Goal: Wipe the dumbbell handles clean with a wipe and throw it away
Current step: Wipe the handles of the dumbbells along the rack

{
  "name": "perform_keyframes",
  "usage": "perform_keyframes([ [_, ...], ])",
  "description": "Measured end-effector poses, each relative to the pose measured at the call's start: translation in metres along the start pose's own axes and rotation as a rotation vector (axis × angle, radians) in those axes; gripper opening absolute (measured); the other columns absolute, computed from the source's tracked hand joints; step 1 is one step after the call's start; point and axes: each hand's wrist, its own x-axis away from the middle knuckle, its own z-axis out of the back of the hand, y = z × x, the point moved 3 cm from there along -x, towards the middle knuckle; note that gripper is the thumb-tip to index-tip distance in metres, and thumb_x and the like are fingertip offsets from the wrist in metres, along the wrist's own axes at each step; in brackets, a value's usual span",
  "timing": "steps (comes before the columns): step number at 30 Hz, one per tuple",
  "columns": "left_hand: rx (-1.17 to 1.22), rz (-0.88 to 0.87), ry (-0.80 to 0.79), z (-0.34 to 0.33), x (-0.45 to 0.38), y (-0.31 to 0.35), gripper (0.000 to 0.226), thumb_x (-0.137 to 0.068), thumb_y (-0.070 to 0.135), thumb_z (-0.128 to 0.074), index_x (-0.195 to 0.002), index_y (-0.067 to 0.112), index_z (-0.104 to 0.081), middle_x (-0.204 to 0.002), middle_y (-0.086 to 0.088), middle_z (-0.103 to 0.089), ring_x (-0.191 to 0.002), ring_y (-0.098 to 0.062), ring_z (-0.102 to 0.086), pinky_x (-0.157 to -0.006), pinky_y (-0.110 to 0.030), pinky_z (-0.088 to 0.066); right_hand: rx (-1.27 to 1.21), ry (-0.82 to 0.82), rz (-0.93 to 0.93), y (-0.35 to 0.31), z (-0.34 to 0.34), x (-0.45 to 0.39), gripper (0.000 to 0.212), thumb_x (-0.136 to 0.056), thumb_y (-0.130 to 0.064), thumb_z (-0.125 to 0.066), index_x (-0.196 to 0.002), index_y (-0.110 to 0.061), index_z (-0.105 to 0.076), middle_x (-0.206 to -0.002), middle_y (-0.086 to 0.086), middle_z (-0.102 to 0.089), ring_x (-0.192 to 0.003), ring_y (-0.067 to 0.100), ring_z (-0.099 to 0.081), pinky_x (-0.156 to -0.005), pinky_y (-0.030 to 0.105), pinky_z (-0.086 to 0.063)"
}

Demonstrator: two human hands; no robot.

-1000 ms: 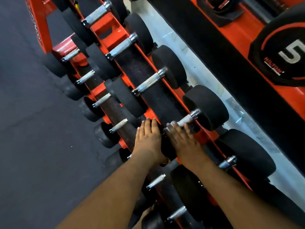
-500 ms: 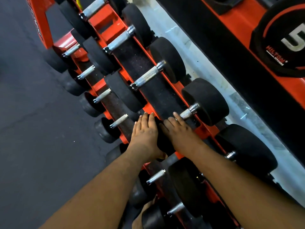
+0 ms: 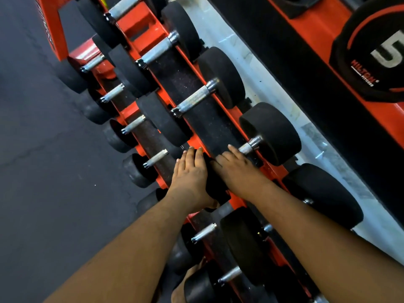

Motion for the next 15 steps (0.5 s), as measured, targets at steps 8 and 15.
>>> perform_keyframes([
  [8, -0.002, 0.001, 0.001, -0.001, -0.001, -0.002, 0.154, -0.06, 0.047, -0.095, -0.159, 0.011, 0.018, -0.169, -0.01, 0.017, -0.155, -0.027, 0.017, -0.128, -0.043, 0.005, -0.01, -0.115, -0.107, 0.024, 0.004, 0.005, 0.03, -0.094, -0.014, -0.046, -0.123, -0.014, -0.056, -0.117, 0.01, -0.059, -0.117, 0.032, -0.056, -0.116, 0.049, -0.032],
  [15, 0.01, -0.02, 0.02, -0.002, -0.001, -0.003, 0.152, -0.06, 0.048, -0.094, -0.159, 0.011, 0.016, -0.169, -0.01, 0.016, -0.156, -0.027, 0.017, -0.127, -0.042, 0.006, 0.074, -0.074, -0.253, 0.039, 0.014, 0.011, 0.042, -0.088, -0.005, -0.035, -0.124, -0.008, -0.058, -0.124, 0.017, -0.06, -0.126, 0.035, -0.053, -0.122, 0.046, -0.028],
])
